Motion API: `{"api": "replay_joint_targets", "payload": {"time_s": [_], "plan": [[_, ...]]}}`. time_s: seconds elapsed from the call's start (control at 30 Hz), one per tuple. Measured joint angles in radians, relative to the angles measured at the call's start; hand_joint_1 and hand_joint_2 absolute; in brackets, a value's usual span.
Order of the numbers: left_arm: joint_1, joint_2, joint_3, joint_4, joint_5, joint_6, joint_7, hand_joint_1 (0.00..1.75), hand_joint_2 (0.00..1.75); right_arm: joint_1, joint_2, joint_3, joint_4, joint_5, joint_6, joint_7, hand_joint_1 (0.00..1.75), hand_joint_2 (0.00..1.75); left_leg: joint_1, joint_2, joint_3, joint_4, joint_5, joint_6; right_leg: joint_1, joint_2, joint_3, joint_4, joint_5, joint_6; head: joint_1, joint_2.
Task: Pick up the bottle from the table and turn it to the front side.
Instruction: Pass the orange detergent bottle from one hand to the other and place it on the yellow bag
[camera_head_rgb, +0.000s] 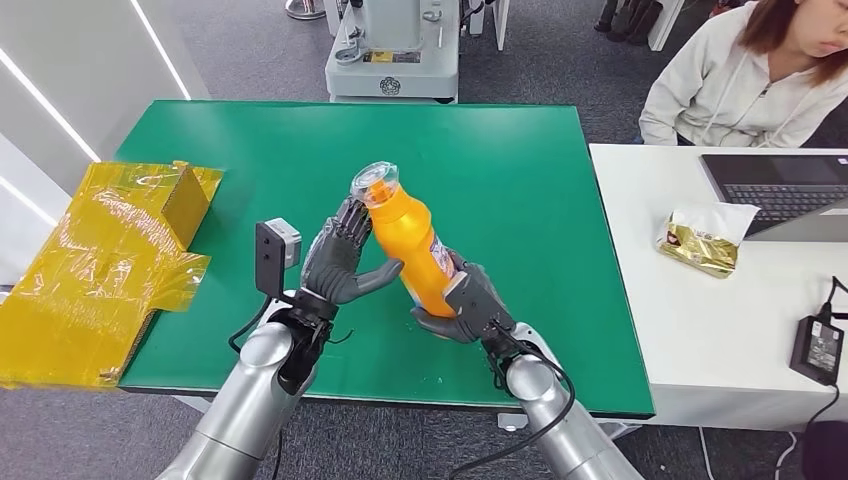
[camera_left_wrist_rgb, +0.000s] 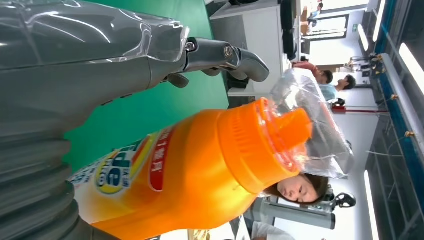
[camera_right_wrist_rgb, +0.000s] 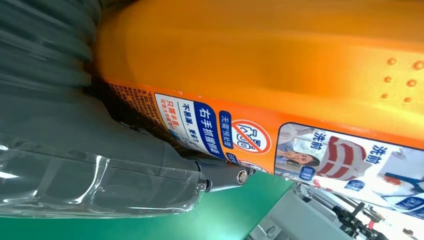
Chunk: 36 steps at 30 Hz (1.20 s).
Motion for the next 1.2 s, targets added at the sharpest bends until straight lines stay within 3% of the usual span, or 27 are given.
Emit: {"api": "replay_joint_targets", "payload": {"time_s": [0.33, 0.67, 0.9, 1.2], "plan": [[-0.033, -0.016, -0.013, 0.076, -0.063, 0.023, -0.013, 0.0, 1.75, 0.0, 0.006, 0.0, 0.019, 0.005, 0.002, 0.002, 1.75, 1.75, 0.0, 0.0, 0.0, 0.0, 0.0, 0.0, 0.0, 0.0, 0.0, 0.0, 0.0, 0.0, 0.0, 0.0], [-0.069, -0.028, -0.02, 0.207, -0.058, -0.108, 0.025, 0.0, 1.75, 0.0, 0.006, 0.0, 0.056, 0.013, 0.007, 0.008, 1.75, 1.75, 0.0, 0.0, 0.0, 0.0, 0.0, 0.0, 0.0, 0.0, 0.0, 0.0, 0.0, 0.0, 0.0, 0.0], [-0.097, -0.03, -0.021, 0.241, 0.029, -0.204, 0.092, 0.0, 1.75, -0.008, 0.006, 0.0, 0.09, 0.021, 0.006, 0.002, 1.75, 1.75, 0.0, 0.0, 0.0, 0.0, 0.0, 0.0, 0.0, 0.001, 0.0, 0.0, 0.0, 0.0, 0.0, 0.0], [-0.131, -0.035, -0.021, 0.239, 0.18, -0.239, 0.139, 0.0, 1.75, -0.009, 0.006, -0.001, 0.102, 0.04, -0.017, 0.002, 1.75, 1.75, 0.0, 0.0, 0.0, 0.0, 0.0, 0.0, 0.0, 0.001, 0.0, 0.0, 0.0, 0.0, 0.0, 0.0]]}}
